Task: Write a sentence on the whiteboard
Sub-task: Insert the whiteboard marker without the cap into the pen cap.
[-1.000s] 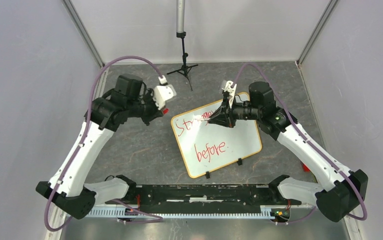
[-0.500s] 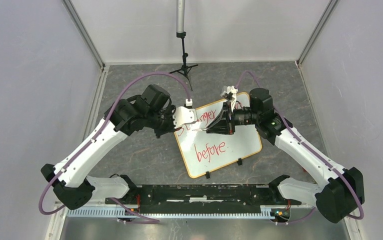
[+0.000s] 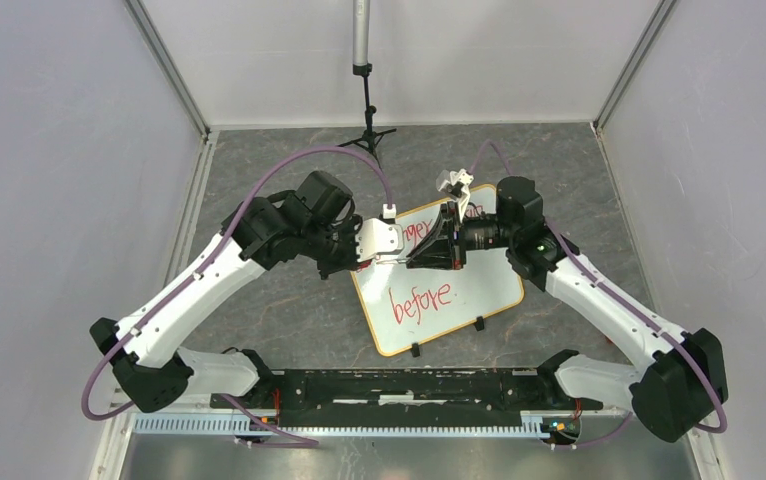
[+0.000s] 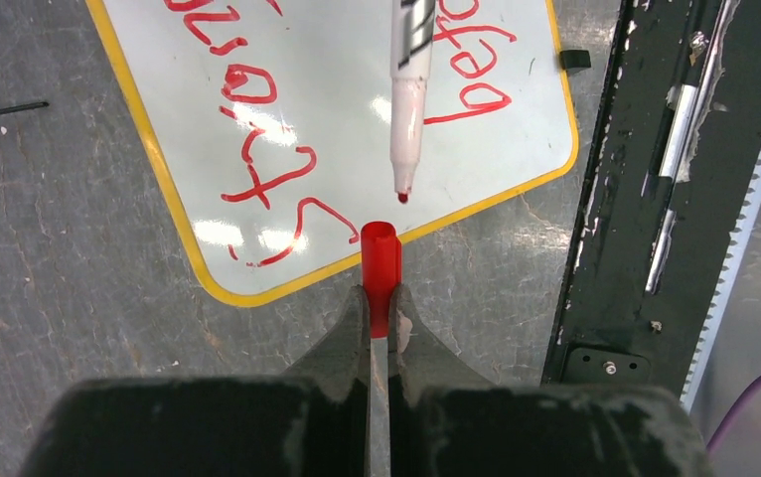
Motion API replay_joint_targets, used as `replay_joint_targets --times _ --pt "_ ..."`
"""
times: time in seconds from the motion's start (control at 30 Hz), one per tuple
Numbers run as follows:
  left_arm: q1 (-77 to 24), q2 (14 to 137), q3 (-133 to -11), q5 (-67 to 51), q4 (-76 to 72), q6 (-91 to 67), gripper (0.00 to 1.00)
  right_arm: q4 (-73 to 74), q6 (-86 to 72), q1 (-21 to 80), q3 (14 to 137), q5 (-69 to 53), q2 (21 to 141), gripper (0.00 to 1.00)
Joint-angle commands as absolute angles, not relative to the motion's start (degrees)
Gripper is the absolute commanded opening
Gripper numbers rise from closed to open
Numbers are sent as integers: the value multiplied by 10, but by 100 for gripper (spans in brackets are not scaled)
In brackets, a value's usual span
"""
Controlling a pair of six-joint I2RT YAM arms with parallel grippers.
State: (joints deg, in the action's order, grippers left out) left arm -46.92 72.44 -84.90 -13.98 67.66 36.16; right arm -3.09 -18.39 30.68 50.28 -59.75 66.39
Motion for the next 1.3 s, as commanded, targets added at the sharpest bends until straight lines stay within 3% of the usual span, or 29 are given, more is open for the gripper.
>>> replay_joint_targets --times 0.0,1.27 --pt "-476 730 -879 -162 677 372 2 -47 -182 315 516 -601 671 0" --pt "-502 744 -887 -153 695 396 2 17 -127 327 553 -591 685 0"
